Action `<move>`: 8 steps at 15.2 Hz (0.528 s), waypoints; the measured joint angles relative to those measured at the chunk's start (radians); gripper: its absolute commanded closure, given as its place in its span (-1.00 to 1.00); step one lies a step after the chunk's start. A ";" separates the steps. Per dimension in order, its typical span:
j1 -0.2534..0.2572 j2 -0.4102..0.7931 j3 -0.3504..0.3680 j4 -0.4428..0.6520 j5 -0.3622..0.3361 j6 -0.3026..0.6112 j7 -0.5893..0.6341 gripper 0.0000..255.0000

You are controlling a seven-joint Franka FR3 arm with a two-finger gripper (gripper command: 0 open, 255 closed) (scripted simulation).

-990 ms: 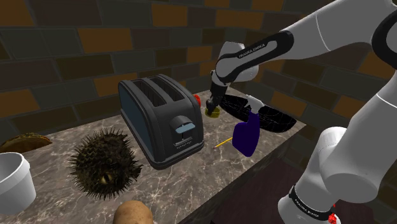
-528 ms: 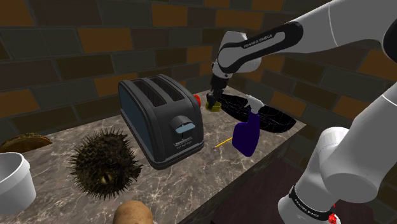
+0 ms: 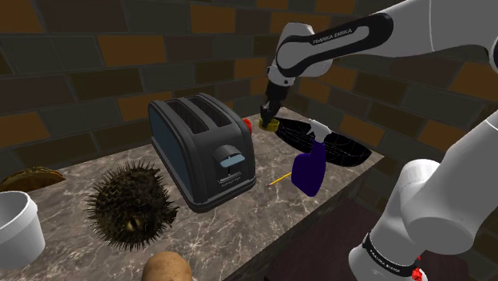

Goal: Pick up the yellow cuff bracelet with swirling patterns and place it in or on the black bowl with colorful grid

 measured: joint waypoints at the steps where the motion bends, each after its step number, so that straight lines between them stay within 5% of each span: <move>1: -0.001 -0.001 -0.001 0.012 -0.001 -0.013 0.000 1.00; 8: -0.001 -0.021 0.006 0.088 -0.011 -0.107 0.018 1.00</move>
